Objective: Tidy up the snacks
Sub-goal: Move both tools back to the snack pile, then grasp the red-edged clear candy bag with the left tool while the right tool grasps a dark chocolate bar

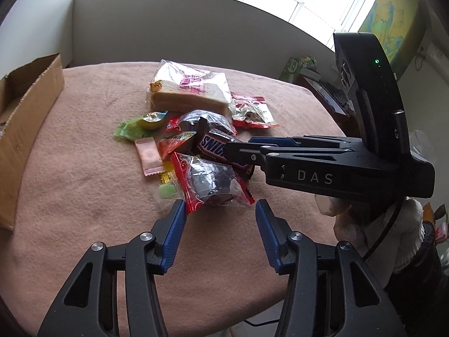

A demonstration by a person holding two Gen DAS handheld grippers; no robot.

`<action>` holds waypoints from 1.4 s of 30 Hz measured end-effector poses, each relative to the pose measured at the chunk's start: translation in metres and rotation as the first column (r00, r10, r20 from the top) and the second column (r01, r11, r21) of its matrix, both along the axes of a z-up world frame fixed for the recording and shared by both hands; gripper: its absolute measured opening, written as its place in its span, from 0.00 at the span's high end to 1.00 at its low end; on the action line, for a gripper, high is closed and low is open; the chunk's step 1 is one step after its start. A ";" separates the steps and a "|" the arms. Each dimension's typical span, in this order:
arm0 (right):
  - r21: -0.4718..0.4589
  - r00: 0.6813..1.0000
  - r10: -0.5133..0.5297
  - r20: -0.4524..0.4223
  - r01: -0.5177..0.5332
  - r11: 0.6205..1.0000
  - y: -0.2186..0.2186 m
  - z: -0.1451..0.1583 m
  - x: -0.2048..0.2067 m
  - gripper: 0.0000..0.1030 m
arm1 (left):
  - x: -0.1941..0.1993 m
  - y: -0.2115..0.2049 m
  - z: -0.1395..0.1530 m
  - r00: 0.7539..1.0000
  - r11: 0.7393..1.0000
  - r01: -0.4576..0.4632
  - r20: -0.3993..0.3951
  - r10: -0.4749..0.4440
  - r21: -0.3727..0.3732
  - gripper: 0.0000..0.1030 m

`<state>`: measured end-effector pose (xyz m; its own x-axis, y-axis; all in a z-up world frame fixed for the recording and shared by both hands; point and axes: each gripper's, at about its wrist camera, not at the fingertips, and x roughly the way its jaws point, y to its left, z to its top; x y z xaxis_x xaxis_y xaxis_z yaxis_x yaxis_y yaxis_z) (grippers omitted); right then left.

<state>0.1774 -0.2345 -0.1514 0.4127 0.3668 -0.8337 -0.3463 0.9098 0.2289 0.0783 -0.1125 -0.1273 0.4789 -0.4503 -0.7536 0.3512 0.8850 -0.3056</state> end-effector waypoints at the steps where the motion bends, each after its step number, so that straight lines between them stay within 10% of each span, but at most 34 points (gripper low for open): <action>1: 0.000 1.000 0.003 -0.002 -0.003 1.000 0.002 -0.001 0.000 0.60 | 0.003 0.000 -0.001 1.000 1.000 -0.002 -0.002 0.002 0.006 0.53; 42: 0.145 0.989 -0.143 0.026 0.138 0.980 -0.006 0.029 -0.053 0.80 | -0.008 0.044 0.014 0.998 0.995 -0.055 0.039 0.058 -0.079 0.69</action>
<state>0.1247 -0.2403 -0.1222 0.4974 0.4173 -0.7606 -0.2276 0.9088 0.3498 0.0706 -0.0690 -0.1129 0.5353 -0.4780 -0.6964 0.3155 0.8779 -0.3601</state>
